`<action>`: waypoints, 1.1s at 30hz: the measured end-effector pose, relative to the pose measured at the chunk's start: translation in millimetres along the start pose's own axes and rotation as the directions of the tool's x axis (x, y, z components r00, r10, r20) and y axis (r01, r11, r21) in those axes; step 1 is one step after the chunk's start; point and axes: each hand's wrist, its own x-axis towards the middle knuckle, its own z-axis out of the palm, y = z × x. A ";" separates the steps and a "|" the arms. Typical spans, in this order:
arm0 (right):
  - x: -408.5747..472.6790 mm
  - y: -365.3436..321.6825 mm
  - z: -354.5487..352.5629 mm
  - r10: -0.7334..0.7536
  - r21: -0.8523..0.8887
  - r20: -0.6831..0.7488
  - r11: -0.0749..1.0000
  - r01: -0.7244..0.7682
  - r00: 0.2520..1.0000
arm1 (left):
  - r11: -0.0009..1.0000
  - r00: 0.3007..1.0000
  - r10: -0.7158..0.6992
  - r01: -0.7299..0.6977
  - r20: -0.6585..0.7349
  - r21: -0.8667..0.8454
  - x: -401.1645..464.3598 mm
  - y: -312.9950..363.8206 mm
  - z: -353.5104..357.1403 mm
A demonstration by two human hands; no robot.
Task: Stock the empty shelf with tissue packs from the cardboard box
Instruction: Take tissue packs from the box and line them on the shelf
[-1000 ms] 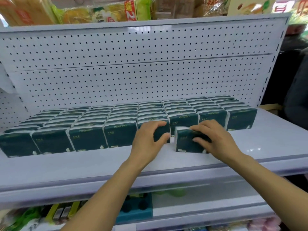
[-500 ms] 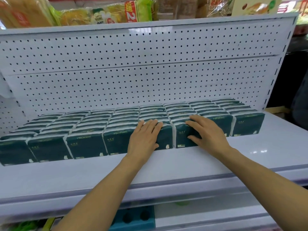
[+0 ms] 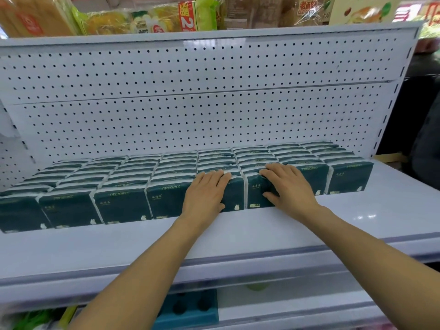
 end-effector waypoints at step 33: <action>-167.2 -485.7 -15.1 -0.300 0.444 0.093 0.866 0.230 0.949 | 0.844 0.835 -0.536 0.534 0.122 0.051 -504.2 -146.7 -81.4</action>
